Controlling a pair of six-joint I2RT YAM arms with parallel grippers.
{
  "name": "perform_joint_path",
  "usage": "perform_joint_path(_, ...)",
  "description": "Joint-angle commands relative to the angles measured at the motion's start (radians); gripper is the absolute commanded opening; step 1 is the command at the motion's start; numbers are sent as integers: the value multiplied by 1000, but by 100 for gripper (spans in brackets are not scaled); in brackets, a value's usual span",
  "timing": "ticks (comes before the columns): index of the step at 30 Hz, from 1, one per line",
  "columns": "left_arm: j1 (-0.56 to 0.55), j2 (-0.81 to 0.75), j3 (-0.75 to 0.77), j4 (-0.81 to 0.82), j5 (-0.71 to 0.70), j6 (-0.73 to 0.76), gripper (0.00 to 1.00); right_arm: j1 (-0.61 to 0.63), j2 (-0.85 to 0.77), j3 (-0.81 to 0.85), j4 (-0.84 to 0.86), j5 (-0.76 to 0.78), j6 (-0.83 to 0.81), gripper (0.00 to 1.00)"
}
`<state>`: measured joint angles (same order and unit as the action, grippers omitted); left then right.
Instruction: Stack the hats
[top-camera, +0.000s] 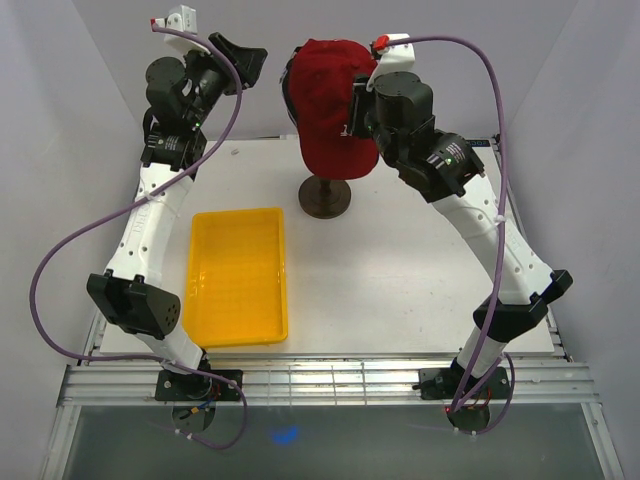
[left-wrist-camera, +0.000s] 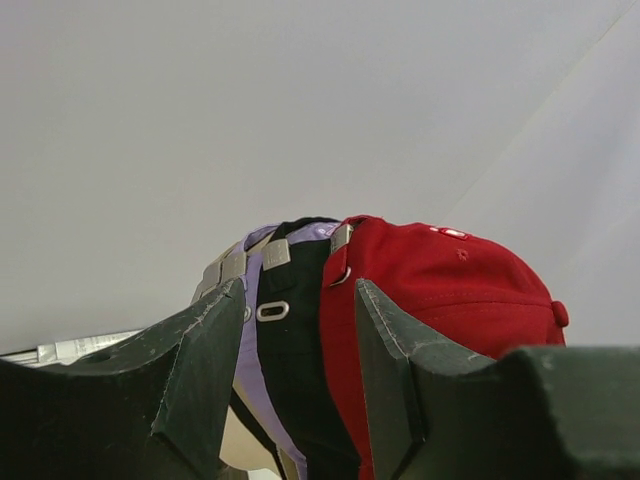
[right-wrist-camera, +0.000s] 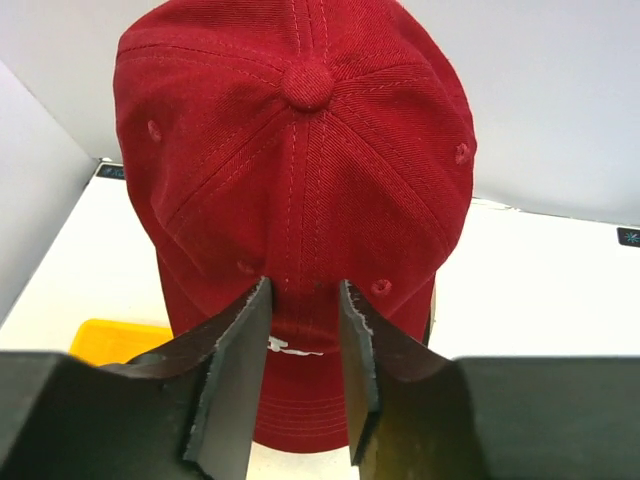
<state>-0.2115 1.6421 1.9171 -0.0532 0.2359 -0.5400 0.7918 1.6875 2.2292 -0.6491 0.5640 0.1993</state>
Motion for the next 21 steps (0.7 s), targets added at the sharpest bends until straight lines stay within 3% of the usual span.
perform_joint_path(1, 4, -50, -7, 1, -1, 12, 58, 1, -26, 20, 65, 53, -44, 38)
perform_joint_path(15, 3, -62, -24, 1, -3, 18, 58, -6, -32, 12, 212, -78, -130, 20)
perform_joint_path(21, 4, -61, -26, 0, 2, 18, 58, -23, -32, 7, 249, -154, -165, 18)
